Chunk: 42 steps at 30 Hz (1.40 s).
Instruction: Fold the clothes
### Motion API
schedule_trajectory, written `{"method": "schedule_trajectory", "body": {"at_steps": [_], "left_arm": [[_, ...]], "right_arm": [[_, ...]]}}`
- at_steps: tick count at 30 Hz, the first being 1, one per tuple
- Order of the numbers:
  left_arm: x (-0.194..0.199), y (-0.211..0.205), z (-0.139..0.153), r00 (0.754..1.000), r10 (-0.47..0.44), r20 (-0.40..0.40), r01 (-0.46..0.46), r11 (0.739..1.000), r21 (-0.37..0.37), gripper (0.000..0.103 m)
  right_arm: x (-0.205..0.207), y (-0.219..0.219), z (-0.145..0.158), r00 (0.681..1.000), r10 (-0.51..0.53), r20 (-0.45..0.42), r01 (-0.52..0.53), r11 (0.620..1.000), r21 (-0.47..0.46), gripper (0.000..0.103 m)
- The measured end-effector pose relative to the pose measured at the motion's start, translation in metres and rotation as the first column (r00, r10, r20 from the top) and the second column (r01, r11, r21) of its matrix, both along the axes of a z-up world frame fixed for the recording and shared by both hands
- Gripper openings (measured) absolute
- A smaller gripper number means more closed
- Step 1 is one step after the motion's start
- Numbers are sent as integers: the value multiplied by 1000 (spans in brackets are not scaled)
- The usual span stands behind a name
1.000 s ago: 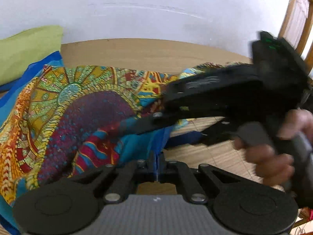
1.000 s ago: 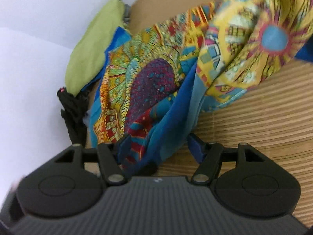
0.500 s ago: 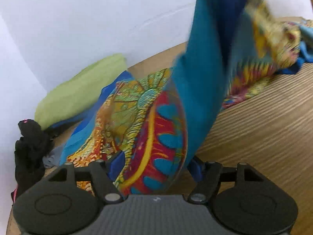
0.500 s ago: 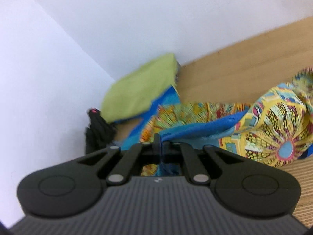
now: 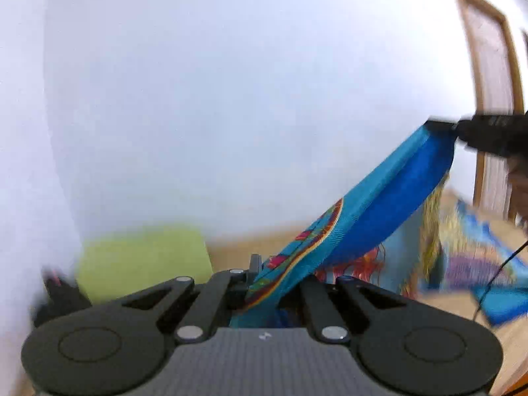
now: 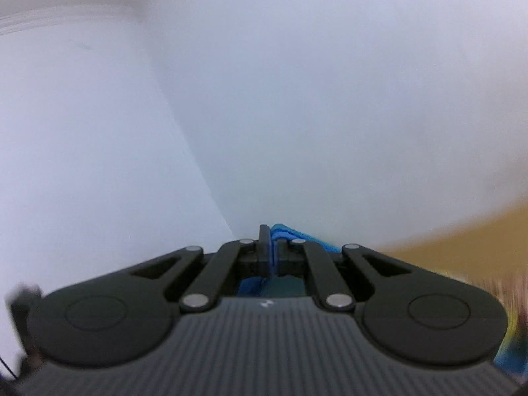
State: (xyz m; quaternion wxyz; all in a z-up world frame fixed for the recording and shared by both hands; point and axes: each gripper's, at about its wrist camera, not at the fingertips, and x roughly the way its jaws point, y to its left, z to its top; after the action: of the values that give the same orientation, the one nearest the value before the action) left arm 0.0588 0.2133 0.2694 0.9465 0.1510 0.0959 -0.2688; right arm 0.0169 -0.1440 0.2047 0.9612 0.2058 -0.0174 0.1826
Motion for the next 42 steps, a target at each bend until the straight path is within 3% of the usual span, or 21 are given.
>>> {"method": "schedule_trajectory", "body": {"at_steps": [3,8,11,13,16,19,21,23,25,27,28,29,30,31,32,33,34,36,40,42], "left_arm": [[-43,-2,76,984,14,176,-14,1000,-1,3],[-82,-1,148,961,-10,278,28,998,-59,5],[-82,-4,152,955,-24,296,40,998,-47,7],[-62,-7,141,971,-46,233,55,998,-32,7],[-21,-10,118,995,-58,82,60,998,-19,7],[63,-16,70,991,-61,-119,63,998,15,7],[127,-24,35,974,-48,-222,61,997,51,7],[202,-35,-3,949,-21,-316,51,995,89,7],[277,-48,-35,927,15,-374,37,991,131,7],[351,-70,-47,949,76,-307,-17,982,191,7],[389,-83,-51,962,117,-248,-62,974,217,10],[422,-95,-53,971,150,-188,-104,966,238,22],[457,-110,-56,974,193,-117,-154,949,276,32],[484,-122,-61,967,248,-55,-219,923,317,54],[505,-132,-66,954,301,9,-284,890,355,66],[521,-139,-74,940,336,52,-329,861,389,70],[533,-142,-82,936,347,62,-340,843,417,72],[542,-138,-97,948,318,8,-290,855,430,74],[536,-114,-131,957,237,-165,-158,907,390,77],[518,-100,-150,958,193,-210,-103,920,379,77]], "right_arm": [[-21,0,47,987,-8,161,16,999,-50,5],[-42,4,100,941,-34,338,62,995,-73,5],[-55,6,132,898,-46,439,91,992,-82,5],[-57,10,146,877,-57,477,115,989,-93,5],[-13,21,127,944,-91,318,144,979,-145,5],[55,30,95,988,-135,70,147,966,-213,5],[113,36,65,980,-165,-113,132,958,-253,5],[179,43,31,942,-204,-266,122,948,-295,5],[252,54,3,901,-269,-341,137,921,-364,5],[323,71,-7,886,-345,-311,188,878,-440,5],[357,82,-7,887,-392,-245,237,841,-487,5],[392,95,-3,886,-444,-131,313,782,-539,5],[427,109,0,874,-486,-14,389,717,-578,5],[463,121,-1,844,-532,58,446,639,-627,5],[500,133,-5,801,-594,76,470,545,-694,14],[536,146,-10,754,-649,101,484,445,-754,24],[558,152,-18,732,-673,103,474,396,-787,40],[565,152,-42,758,-651,36,413,436,-800,43],[579,152,-90,796,-597,-98,285,512,-810,48],[569,141,-112,809,-555,-195,205,576,-791,48]]}}
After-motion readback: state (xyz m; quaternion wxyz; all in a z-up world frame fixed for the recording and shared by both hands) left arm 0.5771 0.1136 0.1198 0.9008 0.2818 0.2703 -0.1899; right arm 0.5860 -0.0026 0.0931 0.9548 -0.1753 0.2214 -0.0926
